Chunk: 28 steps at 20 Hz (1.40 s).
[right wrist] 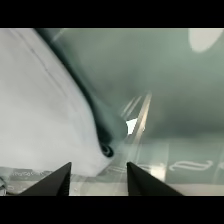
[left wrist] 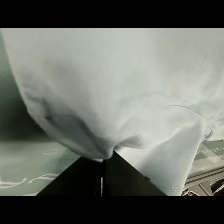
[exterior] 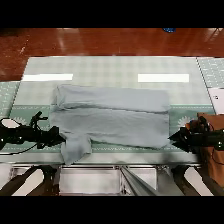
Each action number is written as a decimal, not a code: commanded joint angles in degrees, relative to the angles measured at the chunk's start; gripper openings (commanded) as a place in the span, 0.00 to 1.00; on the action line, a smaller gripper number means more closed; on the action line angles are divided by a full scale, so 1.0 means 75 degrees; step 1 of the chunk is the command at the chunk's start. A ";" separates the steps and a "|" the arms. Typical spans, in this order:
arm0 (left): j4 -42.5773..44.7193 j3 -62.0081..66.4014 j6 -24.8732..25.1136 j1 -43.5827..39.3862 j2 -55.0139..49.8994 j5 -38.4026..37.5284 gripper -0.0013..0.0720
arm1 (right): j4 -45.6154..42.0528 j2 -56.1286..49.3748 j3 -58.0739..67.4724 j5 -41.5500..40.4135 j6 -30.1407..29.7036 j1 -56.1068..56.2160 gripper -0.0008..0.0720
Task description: Fold the shirts.
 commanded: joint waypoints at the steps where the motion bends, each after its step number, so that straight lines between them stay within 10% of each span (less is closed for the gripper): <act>1: -0.0047 0.0006 0.0020 -0.0006 -0.0003 -0.0070 0.04 | 0.0064 -0.0184 -0.0195 -0.0114 0.0041 0.0562 0.57; 6: -0.0114 0.0012 0.0055 -0.0006 -0.0003 -0.0029 0.04 | 0.1294 -0.0889 -0.0187 -0.1565 -0.0134 0.1448 0.56; 9: -0.0216 0.0321 0.0052 -0.0006 0.0000 -0.0073 0.04 | 0.2457 -0.1075 -0.0093 -0.1460 -0.1332 0.1789 0.04; 28: -0.1110 0.7583 -0.0361 -0.1239 -0.4409 0.0361 0.04 | 0.3232 -0.3468 0.4170 -0.1582 -0.1250 0.1807 0.04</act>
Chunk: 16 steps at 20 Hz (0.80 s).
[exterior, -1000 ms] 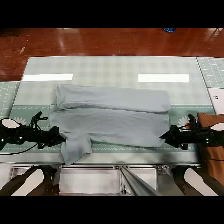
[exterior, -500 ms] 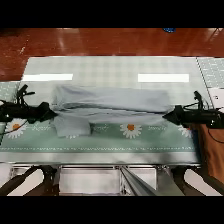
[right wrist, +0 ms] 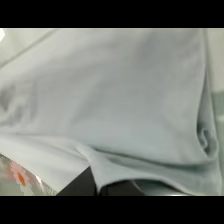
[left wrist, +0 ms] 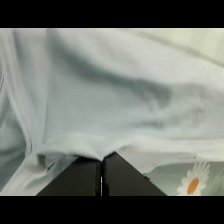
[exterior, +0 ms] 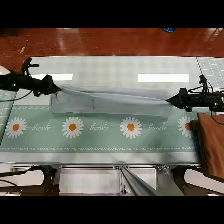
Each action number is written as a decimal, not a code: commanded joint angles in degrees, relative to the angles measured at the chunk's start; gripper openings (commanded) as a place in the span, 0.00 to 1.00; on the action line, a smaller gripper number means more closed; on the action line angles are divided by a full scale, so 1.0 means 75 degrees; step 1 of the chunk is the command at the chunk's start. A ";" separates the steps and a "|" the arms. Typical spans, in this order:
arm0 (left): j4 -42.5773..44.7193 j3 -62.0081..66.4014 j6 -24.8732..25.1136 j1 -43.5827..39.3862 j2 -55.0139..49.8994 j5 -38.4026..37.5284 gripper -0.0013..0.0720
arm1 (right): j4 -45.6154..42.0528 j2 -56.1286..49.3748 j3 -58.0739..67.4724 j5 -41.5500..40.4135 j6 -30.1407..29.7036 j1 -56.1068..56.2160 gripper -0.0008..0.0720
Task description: Fold the shirts.
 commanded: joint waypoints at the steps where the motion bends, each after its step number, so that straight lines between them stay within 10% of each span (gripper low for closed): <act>1: -0.0038 0.1332 -0.0256 -0.0245 -0.1239 -0.0006 0.04 | 0.0562 -0.0699 0.0420 -0.0259 -0.0076 0.0006 0.04; 6: -0.0079 0.1696 -0.0248 -0.0393 -0.2250 -0.0309 0.12 | 0.1247 -0.1440 0.0705 -0.0935 -0.0326 0.0003 0.09; 8: -0.0082 0.1705 -0.0294 -0.0463 -0.2378 -0.0341 0.70 | 0.1288 -0.1553 0.0705 -0.1174 -0.0344 0.0003 0.60; 16: 0.0262 0.3191 -0.0248 0.1416 -0.1437 -0.2809 0.71 | -0.0898 -0.0600 0.1355 0.0236 0.0096 -0.1821 0.58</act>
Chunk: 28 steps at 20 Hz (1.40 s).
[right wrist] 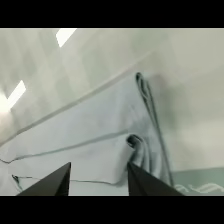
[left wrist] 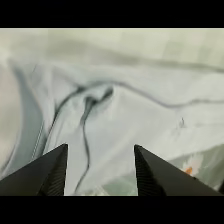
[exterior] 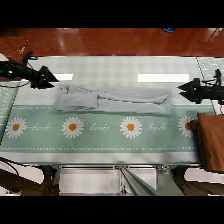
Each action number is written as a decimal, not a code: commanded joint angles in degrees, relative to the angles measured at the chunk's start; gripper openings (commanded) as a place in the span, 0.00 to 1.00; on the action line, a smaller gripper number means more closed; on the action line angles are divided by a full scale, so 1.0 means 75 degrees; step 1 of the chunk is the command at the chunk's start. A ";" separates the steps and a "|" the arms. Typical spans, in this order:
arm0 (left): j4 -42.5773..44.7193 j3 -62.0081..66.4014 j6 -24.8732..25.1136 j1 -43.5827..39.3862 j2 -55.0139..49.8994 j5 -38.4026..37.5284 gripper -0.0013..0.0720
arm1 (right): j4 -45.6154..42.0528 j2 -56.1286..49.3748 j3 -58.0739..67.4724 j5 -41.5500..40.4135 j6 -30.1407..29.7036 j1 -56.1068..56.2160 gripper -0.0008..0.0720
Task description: Fold the shirts.
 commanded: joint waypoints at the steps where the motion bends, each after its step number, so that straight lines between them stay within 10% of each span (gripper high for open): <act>1: 0.0111 0.0023 -0.0070 0.0801 0.0997 -0.0082 0.71 | -0.1728 0.0423 0.0061 0.0393 0.0624 -0.0676 0.58; 7: 0.0087 -0.3232 0.0230 -0.0146 0.4438 0.3244 0.71 | -0.1784 0.0178 -0.0682 -0.0723 0.0839 0.0050 0.58; 17: 0.0087 -0.4701 0.0423 -0.2725 0.5018 0.4074 0.71 | 0.0248 -0.1431 -0.0233 -0.0708 0.0073 0.1754 0.57; 20: 0.0087 -0.4695 0.0425 -0.3034 0.4896 0.4182 0.71 | 0.0239 -0.1224 0.0111 -0.0373 -0.0064 0.2034 0.04; 22: 0.0082 -0.4695 0.0420 -0.3115 0.4864 0.4176 0.54 | -0.0009 -0.0650 0.0134 -0.0038 -0.0073 0.1941 0.04; 24: 0.0085 -0.4695 0.0428 -0.3217 0.4864 0.4214 0.07 | -0.1052 0.0323 0.0114 0.0417 0.0108 0.1848 0.04; 28: 0.0023 -0.4473 0.0603 -0.4229 0.4468 0.4605 0.04 | -0.1985 0.3287 -0.0466 0.0921 0.0784 0.1862 0.04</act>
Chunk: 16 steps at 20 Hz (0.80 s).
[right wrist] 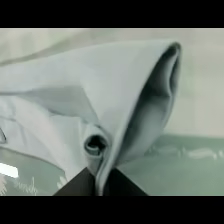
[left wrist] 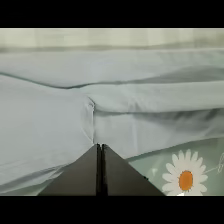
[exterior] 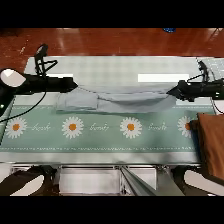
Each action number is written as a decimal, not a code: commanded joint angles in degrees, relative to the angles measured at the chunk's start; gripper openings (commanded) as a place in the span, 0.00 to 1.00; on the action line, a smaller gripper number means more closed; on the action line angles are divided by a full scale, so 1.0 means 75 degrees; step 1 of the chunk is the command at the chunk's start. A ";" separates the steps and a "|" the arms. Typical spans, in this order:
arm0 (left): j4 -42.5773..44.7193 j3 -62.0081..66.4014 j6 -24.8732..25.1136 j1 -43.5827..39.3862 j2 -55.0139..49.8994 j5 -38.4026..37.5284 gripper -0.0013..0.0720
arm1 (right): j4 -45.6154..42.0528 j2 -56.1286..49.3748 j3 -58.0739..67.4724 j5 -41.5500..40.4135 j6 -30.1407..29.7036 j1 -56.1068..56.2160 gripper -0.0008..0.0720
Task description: Fold the shirts.
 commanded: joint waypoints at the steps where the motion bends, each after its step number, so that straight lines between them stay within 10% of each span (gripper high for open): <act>1: -0.0058 0.0405 0.0117 -0.1052 -0.0667 0.0256 0.04 | -0.0699 0.2468 -0.0423 0.0516 0.0656 0.0009 0.04; 7: -0.0114 0.3360 -0.0105 -0.3727 -0.3917 -0.0020 0.04 | -0.0705 0.5225 -0.0629 0.1306 0.1746 0.0009 0.04; 16: -0.0982 0.5657 -0.0874 -0.5718 -0.6321 -0.0522 0.04 | -0.0495 0.5461 -0.0632 0.1329 0.1900 0.0009 0.04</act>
